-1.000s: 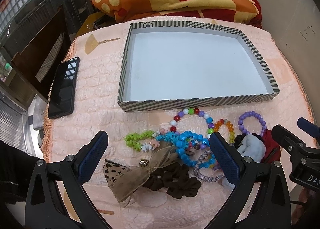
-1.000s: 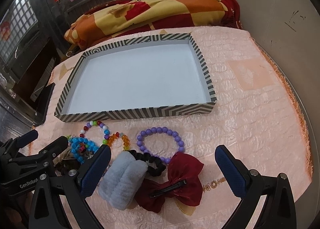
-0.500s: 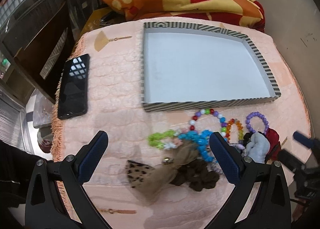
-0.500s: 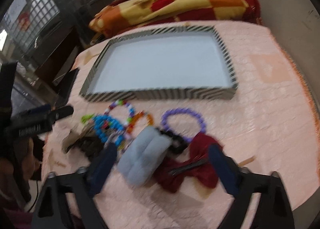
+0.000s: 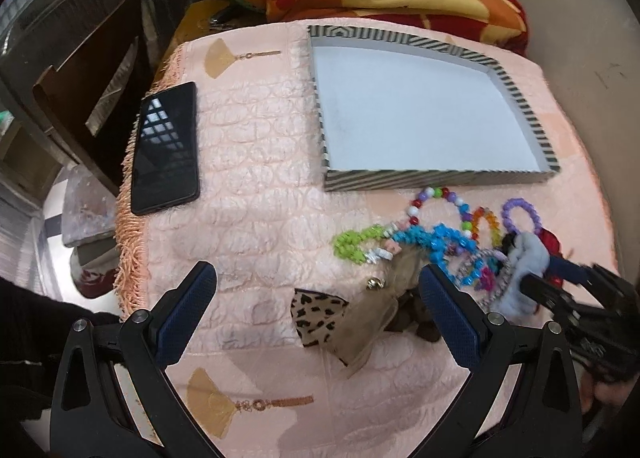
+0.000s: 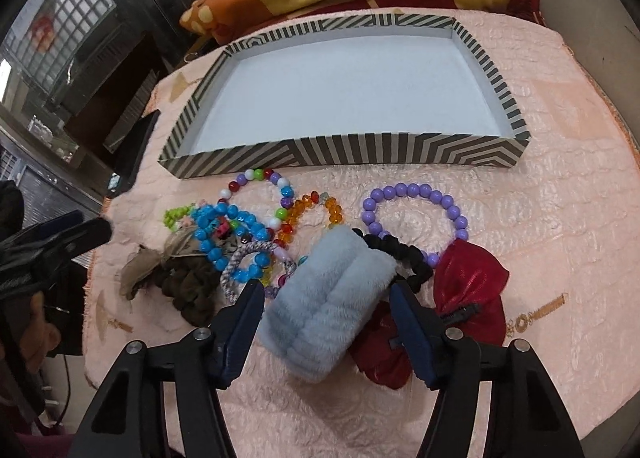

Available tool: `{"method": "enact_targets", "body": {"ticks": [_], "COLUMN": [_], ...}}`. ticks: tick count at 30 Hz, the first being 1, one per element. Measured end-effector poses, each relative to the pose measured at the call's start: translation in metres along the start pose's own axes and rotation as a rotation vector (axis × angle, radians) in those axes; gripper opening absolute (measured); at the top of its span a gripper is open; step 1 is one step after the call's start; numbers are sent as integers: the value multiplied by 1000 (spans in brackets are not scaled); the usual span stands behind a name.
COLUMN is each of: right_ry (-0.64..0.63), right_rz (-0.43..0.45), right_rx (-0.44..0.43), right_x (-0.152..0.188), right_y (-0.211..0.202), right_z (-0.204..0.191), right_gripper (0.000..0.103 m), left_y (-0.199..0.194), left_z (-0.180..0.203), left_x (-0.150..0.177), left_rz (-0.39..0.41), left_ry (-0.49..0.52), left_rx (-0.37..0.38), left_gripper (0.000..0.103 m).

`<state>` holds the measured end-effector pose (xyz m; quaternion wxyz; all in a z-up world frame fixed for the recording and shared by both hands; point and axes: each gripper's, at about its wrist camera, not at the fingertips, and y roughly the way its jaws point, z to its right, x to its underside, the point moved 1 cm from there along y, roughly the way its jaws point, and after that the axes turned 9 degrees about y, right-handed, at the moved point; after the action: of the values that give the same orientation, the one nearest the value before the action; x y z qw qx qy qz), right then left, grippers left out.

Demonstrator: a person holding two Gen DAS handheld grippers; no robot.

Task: Organize jewelry
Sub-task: 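Grasp the tan bow with brown scrunchie with left tool while right grasps blue scrunchie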

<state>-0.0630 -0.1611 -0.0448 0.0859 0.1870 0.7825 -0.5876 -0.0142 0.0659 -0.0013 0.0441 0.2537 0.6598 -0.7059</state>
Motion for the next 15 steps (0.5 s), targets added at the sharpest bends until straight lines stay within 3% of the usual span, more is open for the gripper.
{"method": "enact_targets", "body": {"ticks": [2, 4, 9, 11, 13, 14, 15], "right_ry": [-7, -26, -5, 12, 13, 10, 12], "right_rz": [-4, -5, -22, -24, -24, -21, -20], "right_rx": [-5, -6, -55, -105, -116, -124, -139], "right_x": [0, 1, 2, 3, 4, 4, 5], "right_y": [4, 4, 3, -1, -4, -6, -8], "right_z": [-2, -4, 7, 11, 13, 14, 15], "right_gripper": [63, 44, 32, 29, 28, 27, 26], "left_y": [-1, 1, 15, 24, 36, 42, 46], "left_z": [5, 11, 26, 28, 28, 26, 24], "left_x": [3, 7, 15, 18, 19, 20, 20], "left_rz": [-8, -18, -47, -65, -108, -128, -146], "left_ry": [36, 78, 149, 157, 151, 140, 123], "left_rx": [29, 50, 74, 79, 96, 106, 116], "left_gripper": [102, 102, 99, 87, 58, 51, 37]}}
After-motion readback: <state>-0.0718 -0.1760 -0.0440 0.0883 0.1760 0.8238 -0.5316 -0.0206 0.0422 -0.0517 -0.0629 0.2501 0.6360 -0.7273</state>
